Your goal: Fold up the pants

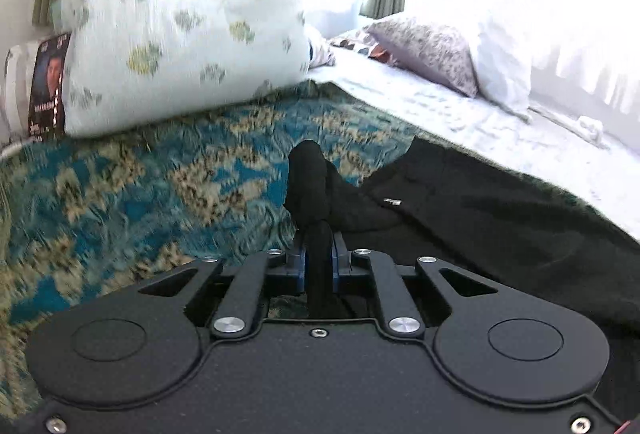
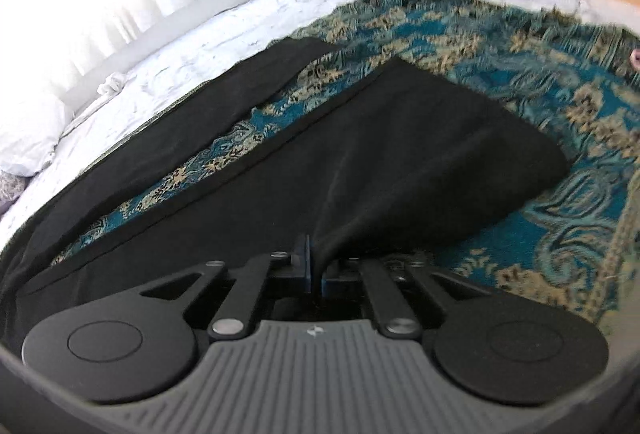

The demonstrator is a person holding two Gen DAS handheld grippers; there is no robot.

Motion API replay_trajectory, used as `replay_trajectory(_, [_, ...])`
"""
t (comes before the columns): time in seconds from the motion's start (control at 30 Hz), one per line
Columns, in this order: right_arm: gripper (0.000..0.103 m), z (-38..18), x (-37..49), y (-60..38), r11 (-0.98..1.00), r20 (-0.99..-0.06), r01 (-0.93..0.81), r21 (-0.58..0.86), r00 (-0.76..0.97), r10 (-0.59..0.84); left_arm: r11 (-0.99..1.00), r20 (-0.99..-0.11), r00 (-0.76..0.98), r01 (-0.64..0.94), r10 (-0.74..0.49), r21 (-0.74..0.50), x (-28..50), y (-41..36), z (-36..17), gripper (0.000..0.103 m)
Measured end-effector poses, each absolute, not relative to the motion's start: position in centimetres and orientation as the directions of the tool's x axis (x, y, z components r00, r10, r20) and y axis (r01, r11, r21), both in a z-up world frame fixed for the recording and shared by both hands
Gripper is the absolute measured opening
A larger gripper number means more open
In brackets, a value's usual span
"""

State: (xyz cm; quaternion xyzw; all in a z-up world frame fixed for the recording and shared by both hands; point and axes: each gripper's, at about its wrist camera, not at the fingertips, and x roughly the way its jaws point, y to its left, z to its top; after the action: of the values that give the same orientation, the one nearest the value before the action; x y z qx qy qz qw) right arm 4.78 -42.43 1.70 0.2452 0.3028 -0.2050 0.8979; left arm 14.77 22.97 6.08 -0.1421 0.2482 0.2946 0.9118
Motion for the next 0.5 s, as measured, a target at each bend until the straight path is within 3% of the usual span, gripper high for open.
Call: replay_trajectory(0.5, [0.006,4.3,-0.2,-43.7,0.812,-0.651,0.487,0.321,0.737,-0.185,0.817,-0.534,0.731,-0.564,0.425,-0.122,6.9,23.9,10.2,0.011])
